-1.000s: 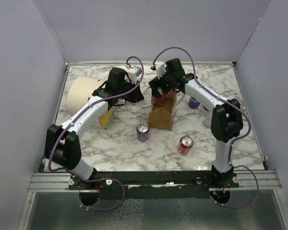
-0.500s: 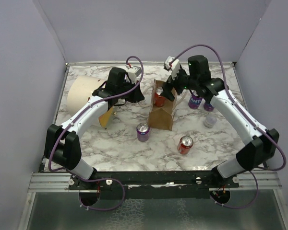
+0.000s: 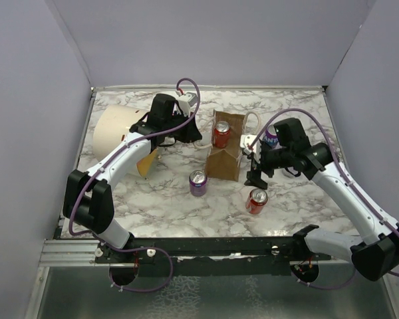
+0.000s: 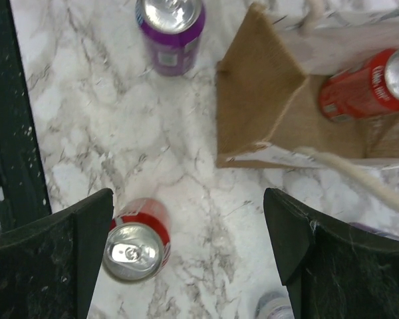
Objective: Place the beverage into the canvas bag
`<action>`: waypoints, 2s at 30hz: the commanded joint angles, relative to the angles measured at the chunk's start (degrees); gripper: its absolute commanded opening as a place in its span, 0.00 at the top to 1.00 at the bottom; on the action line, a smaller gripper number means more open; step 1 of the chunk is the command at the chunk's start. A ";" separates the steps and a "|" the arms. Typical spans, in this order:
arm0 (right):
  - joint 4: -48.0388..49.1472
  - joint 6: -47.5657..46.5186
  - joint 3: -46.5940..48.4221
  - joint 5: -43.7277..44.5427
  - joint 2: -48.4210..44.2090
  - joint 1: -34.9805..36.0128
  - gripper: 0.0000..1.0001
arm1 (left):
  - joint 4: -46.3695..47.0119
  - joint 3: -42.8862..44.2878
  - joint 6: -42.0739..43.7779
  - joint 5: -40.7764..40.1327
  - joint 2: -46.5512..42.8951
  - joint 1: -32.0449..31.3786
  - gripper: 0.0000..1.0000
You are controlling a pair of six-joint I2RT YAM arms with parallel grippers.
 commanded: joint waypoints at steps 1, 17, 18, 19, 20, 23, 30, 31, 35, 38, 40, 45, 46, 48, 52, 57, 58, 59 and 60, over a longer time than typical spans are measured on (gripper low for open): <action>-7.46 -4.28 -5.94 1.12 -4.71 0.27 0.06 | 1.12 1.33 0.71 1.62 0.25 0.15 1.00; -4.32 -5.59 -18.20 6.79 -5.24 0.35 0.04 | 0.83 1.43 2.22 0.62 0.01 0.16 1.00; -3.28 -5.54 -18.85 7.07 -4.91 0.29 0.04 | 0.85 1.38 2.22 0.61 0.00 0.14 1.00; -2.41 -5.56 -19.42 7.14 -4.58 0.34 0.04 | 0.86 1.34 2.20 0.56 -0.08 0.16 1.00; -1.81 -5.53 -19.95 6.94 -4.17 0.31 0.05 | 0.87 1.34 2.20 0.59 -0.11 0.12 1.00; -0.06 -5.44 -21.01 7.11 -3.66 0.30 0.10 | 0.80 1.32 2.16 0.60 -0.24 0.16 1.00; 2.64 -5.94 -22.41 6.07 -4.05 0.31 0.25 | 0.84 1.31 2.36 0.62 0.01 0.15 1.00; 2.80 -5.91 -22.28 5.96 -3.95 0.28 0.26 | 0.83 1.26 2.42 0.62 0.00 0.11 1.00; 3.82 -5.51 -22.69 5.13 -4.42 0.27 0.32 | 1.04 0.97 2.56 0.59 -0.09 0.16 1.00; 4.48 -4.96 -22.54 5.35 -5.34 0.28 0.40 | 0.99 0.91 2.58 0.55 -0.08 0.14 1.00; 4.87 -4.41 -22.17 5.37 -6.04 0.30 0.47 | 1.01 0.90 2.55 0.63 -0.04 0.16 1.00; 4.47 -2.80 -17.84 3.90 -7.52 0.33 0.56 | 1.08 0.81 2.83 0.77 0.18 0.15 1.00; 4.16 -2.41 -16.50 2.86 -7.64 0.31 0.57 | 1.16 0.73 2.86 0.80 0.28 0.15 1.00; 3.78 -1.54 -13.78 0.10 -7.88 0.33 0.58 | 1.25 0.64 3.05 0.76 0.31 0.16 1.00; 2.98 -0.62 -8.29 -5.14 -8.05 0.33 0.59 | 0.92 0.70 3.71 0.77 0.44 0.11 1.00; 3.87 1.68 2.03 -8.22 -5.18 0.34 0.62 | 0.97 0.38 4.01 1.08 0.72 0.14 1.00; 5.26 3.12 3.99 -8.04 -4.36 0.34 0.62 | 1.03 0.37 4.04 1.20 0.78 0.16 1.00; 7.03 4.76 5.87 -7.56 -3.34 0.32 0.63 | 1.11 0.37 3.97 1.29 0.84 0.12 1.00; 8.17 6.11 7.83 -6.89 -2.30 0.35 0.63 | 1.05 0.37 3.96 1.50 0.80 0.09 1.00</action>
